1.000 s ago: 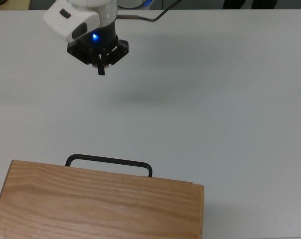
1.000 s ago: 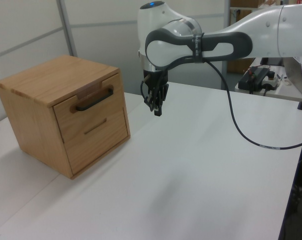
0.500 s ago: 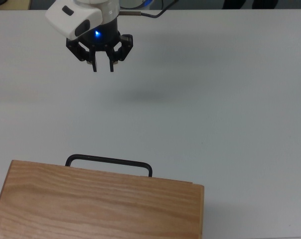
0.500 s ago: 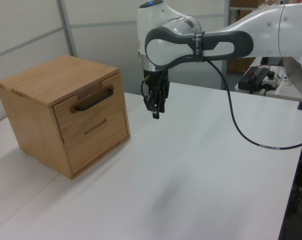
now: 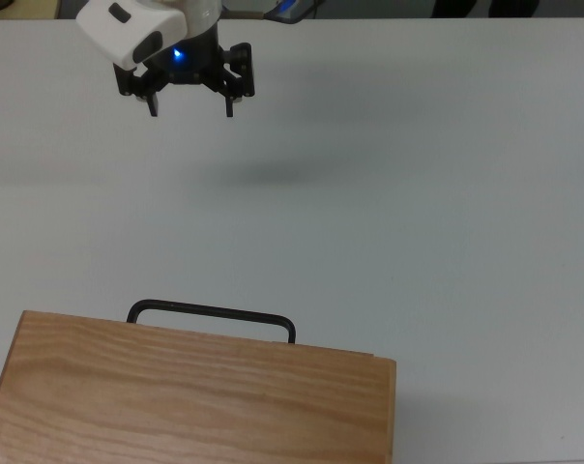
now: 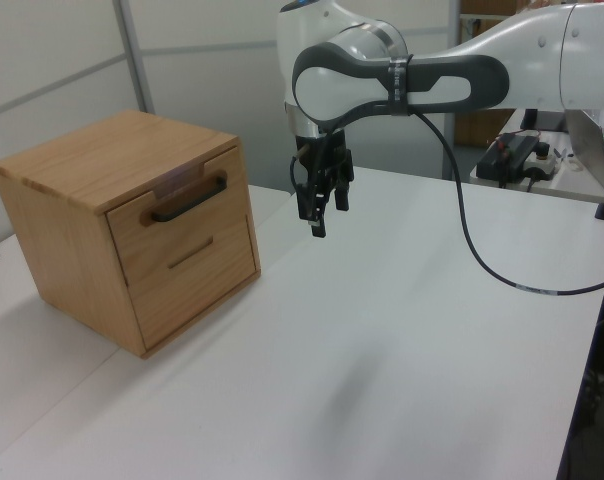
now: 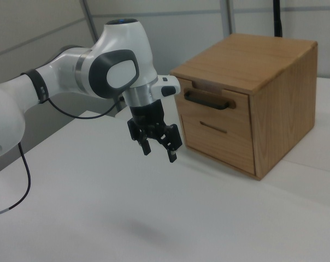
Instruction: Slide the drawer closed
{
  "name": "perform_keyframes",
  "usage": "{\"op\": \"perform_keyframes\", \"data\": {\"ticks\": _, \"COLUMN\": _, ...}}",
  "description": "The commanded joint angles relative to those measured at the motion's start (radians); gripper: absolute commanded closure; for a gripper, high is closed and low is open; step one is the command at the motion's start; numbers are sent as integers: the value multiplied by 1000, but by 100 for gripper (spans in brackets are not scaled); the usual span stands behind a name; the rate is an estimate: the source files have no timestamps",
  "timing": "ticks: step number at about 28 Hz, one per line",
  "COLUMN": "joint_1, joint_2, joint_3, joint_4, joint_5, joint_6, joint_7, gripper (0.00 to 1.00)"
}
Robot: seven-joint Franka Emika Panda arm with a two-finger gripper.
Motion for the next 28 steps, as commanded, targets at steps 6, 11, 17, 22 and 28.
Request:
{"op": "perform_keyframes", "data": {"ticks": 6, "joint_1": -11, "joint_2": -30, "joint_3": -6, "joint_4": 7, "joint_5": 2, "joint_6": -24, "joint_7": -14, "gripper": 0}}
{"op": "perform_keyframes", "data": {"ticks": 11, "joint_1": -8, "joint_2": -30, "joint_3": 7, "joint_4": 7, "joint_5": -9, "joint_6": -25, "joint_7": -14, "gripper": 0}}
{"op": "perform_keyframes", "data": {"ticks": 17, "joint_1": -8, "joint_2": -27, "joint_3": 7, "joint_4": 7, "joint_5": 2, "joint_6": -25, "joint_7": -17, "gripper": 0}}
{"op": "perform_keyframes", "data": {"ticks": 22, "joint_1": -4, "joint_2": -25, "joint_3": 8, "joint_4": 3, "joint_5": 2, "joint_6": -25, "joint_7": -12, "gripper": 0}}
{"op": "perform_keyframes", "data": {"ticks": 28, "joint_1": -4, "joint_2": -19, "joint_3": 8, "joint_4": 1, "joint_5": 3, "joint_6": -25, "joint_7": -12, "gripper": 0}}
